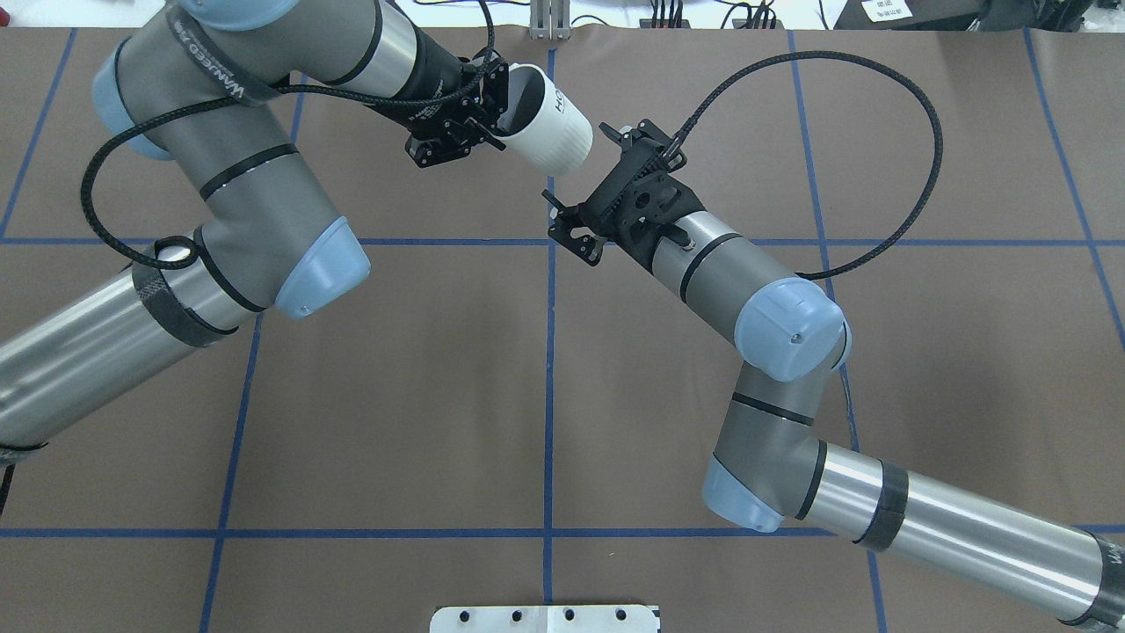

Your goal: Left arm hands cup to right arm to dump lemon

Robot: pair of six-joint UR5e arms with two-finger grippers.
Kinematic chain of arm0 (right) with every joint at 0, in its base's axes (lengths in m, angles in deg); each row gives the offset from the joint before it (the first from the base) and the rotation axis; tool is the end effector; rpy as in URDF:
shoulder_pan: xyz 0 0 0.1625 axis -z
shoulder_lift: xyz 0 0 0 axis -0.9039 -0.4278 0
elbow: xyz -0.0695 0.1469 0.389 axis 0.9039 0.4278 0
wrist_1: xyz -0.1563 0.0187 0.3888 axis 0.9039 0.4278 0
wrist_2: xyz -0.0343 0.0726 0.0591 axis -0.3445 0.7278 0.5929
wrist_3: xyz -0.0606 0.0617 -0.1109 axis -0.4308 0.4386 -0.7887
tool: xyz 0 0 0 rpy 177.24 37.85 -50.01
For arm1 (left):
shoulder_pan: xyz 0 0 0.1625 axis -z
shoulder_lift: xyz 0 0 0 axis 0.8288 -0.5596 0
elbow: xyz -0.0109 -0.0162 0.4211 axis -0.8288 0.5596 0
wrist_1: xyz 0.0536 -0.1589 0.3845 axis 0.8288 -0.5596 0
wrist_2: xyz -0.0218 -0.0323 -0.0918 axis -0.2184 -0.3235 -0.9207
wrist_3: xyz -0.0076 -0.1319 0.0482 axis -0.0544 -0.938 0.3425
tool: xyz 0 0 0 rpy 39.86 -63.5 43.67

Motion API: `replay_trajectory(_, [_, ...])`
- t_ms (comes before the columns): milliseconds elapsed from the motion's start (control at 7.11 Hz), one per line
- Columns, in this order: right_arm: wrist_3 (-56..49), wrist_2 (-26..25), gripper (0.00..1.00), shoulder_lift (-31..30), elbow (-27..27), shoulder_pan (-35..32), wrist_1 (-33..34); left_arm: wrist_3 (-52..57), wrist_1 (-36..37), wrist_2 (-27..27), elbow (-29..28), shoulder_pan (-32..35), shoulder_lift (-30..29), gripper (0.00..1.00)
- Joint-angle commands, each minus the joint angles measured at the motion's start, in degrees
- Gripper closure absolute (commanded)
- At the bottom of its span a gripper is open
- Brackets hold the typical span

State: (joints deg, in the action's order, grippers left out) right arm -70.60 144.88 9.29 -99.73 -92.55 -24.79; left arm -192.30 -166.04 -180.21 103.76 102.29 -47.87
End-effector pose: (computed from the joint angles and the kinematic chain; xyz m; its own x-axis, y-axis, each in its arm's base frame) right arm -0.5112 -0.4845 0.1987 0.7560 -0.6285 0.1828 -0.2168 0.0230 0.9759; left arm 0.4503 -0.5663 0.1162 0.1158 -0.5241 -0.8437 0.3748 0.8097 -0.4515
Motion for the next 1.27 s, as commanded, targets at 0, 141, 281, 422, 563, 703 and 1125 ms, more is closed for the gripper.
replay_trajectory(0, [-0.24,-2.18,0.01,0.03,-0.07,0.02,-0.01,-0.02,0.19,0.32,0.24,-1.14,-0.14,1.0])
replay_trajectory(141, [-0.24,-2.19,0.01,0.03,-0.07,0.02,-0.01,-0.02,0.19,0.32,0.33,-1.23,-0.14,1.0])
replay_trajectory(281, [-0.24,-2.28,0.01,0.03,-0.07,0.02,-0.01,-0.02,0.19,0.32,0.42,-1.49,-0.49,1.0])
replay_trajectory(422, [-0.51,-2.28,0.01,-0.05,-0.07,0.02,-0.01,-0.02,0.19,0.32,0.33,-1.76,-0.93,1.0])
replay_trajectory(563, [-1.2,-2.28,0.01,0.03,0.01,0.02,-0.01,-0.02,0.27,0.23,0.33,-1.85,-1.37,1.0])
replay_trajectory(703, [-1.21,-2.28,0.01,0.03,0.02,0.02,-0.01,-0.02,0.19,0.23,0.33,-2.2,-1.46,1.0])
replay_trajectory(1125, [-1.21,-2.28,0.01,-0.05,0.02,0.02,-0.01,-0.02,0.62,0.23,0.33,-2.2,-1.9,1.0])
